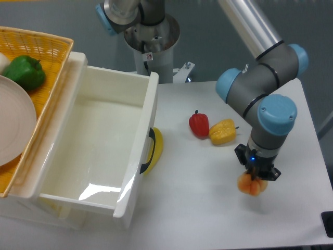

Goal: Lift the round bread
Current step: 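Lift the grasped bread roll up off the table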

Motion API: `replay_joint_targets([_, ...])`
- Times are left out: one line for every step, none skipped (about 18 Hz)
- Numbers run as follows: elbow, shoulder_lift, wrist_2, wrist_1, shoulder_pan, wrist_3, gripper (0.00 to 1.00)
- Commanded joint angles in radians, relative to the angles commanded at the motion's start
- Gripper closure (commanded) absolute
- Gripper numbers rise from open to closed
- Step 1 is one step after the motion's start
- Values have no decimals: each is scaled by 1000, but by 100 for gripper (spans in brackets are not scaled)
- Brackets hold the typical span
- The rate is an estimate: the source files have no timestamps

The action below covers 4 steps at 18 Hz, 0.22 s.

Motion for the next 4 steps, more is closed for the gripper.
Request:
replay_joint_targets([3, 9, 9, -15, 0, 2, 100])
replay_joint_targets([6, 21, 18, -34, 0, 2, 100])
replay_joint_targets([6, 31, 22, -58, 0, 2, 100])
replay_joint_targets([8, 40, 22, -77, 0, 3, 100])
